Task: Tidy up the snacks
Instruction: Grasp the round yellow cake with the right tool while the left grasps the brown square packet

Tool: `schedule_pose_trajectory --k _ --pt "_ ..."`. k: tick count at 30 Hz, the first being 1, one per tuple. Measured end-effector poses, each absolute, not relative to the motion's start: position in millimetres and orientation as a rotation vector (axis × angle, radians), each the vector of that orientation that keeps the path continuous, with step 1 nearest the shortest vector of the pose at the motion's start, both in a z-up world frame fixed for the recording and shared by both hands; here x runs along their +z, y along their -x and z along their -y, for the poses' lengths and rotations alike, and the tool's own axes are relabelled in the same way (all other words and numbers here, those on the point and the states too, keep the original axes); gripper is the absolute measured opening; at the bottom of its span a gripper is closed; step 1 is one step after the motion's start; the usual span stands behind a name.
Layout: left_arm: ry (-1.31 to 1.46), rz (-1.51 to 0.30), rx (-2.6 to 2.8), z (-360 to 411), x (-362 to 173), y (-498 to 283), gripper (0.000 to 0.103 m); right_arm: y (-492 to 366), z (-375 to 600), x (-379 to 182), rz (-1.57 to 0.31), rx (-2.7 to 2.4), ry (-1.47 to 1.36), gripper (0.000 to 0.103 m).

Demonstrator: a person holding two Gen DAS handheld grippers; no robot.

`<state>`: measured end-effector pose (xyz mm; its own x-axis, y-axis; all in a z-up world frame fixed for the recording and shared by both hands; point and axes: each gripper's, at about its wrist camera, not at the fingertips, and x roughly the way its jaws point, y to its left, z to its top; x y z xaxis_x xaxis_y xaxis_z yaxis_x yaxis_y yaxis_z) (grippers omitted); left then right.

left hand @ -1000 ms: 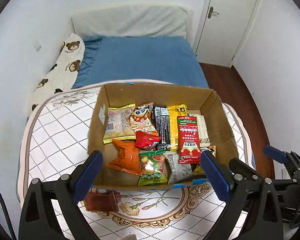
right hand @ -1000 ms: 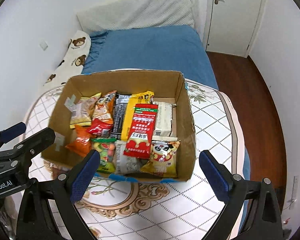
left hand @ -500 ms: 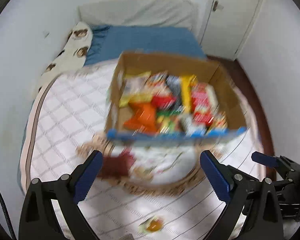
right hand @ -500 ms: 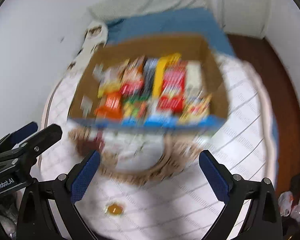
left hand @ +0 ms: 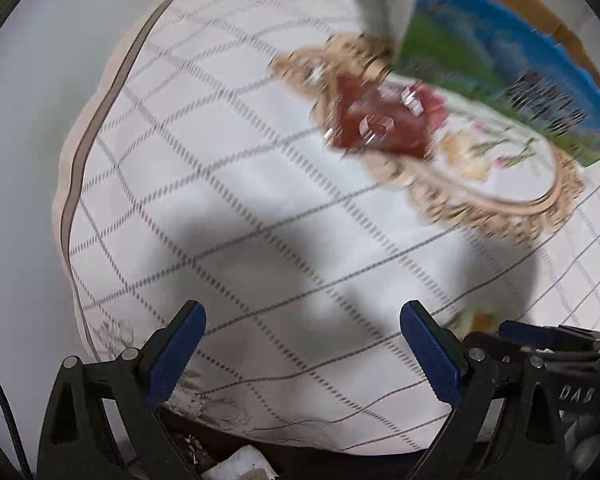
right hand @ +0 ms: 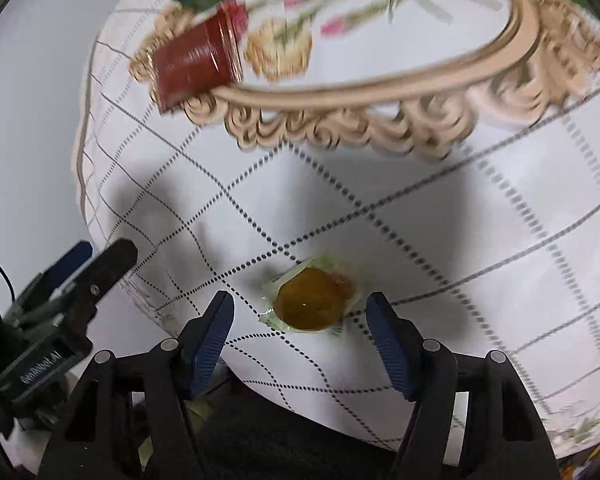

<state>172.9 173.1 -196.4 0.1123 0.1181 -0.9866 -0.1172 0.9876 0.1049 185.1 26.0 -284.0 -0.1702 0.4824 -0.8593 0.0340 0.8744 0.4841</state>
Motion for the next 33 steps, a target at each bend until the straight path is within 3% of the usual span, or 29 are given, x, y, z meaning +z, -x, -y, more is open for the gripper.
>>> schedule_pose_trajectory --k 5,7,11,23,33 --pt "-0.001 -1.485 0.174 -181.7 -215.7 -161.3 0.100 -178.5 -48.9 -307.0 -1.730 0.389 -0.373 0.071" --pt "-0.011 -1.485 0.167 -182.0 -218.9 -159.5 0.100 -173.6 -61.5 -306.8 -1.688 0.375 -0.279 0.057" --pt "-0.076 -1.438 0.119 -176.3 -214.4 -166.5 0.100 -165.5 -65.6 -301.1 -1.619 0.367 -0.217 0.054" --pt "-0.869 -1.069 -0.263 -71.0 -195.6 -231.3 0.100 -202.7 0.9 -274.4 -1.498 0.181 -0.337 0.054" --pt "-1.085 -1.216 -0.476 -38.3 -247.8 -267.0 0.100 -231.0 14.4 -280.5 -1.499 0.148 -0.344 0.054"
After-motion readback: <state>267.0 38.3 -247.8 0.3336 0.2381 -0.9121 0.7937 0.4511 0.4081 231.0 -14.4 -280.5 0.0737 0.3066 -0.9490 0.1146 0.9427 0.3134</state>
